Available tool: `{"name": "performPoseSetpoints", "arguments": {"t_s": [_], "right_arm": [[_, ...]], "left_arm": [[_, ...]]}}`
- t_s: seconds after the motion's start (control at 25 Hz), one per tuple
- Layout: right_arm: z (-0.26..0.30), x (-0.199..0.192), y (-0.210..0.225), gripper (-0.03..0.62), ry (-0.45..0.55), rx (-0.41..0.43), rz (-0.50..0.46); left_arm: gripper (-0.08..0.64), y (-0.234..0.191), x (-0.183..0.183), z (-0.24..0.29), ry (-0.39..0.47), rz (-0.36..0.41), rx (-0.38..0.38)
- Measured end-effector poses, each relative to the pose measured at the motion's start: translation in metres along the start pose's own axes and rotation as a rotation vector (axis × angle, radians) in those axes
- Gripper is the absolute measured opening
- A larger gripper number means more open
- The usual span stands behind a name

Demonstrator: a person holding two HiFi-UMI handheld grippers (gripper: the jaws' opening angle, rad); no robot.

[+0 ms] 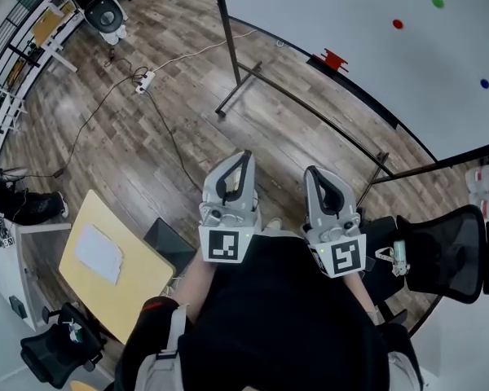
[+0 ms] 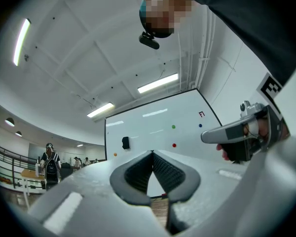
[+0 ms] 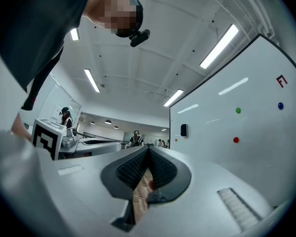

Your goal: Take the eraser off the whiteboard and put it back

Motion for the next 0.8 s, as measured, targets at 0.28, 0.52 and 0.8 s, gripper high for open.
{"name": "performPoseSetpoints", "arguments": {"t_s": [0.28, 0.52, 0.8], "right_arm": [[0.029, -0.011, 0.022, 0.002, -0.034, -0.033, -0.016], [0.068, -0.022, 0.046, 0.002, -0.056, -0.048, -0.023], [0.116, -0.026, 0.082, 0.002, -0.058, -0.069, -0.028]], "left_arm": [[0.002, -0.014, -0.02, 0.04, 0.008, -0.02, -0.026], [0.003, -0.029, -0.038, 0.086, 0.007, -0.039, -0.058], [0.003, -0.056, -0.052, 0.148, 0.025, -0.046, -0.068]]}}
Point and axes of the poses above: the fingertips, and each gripper's own axes: z forward along the fingers, y to its right, x out of its top, the point moved 9 cm from there along -z, backward along the fingers, and after that the axes turned 10 degrees about x, right-handed, at the moved point
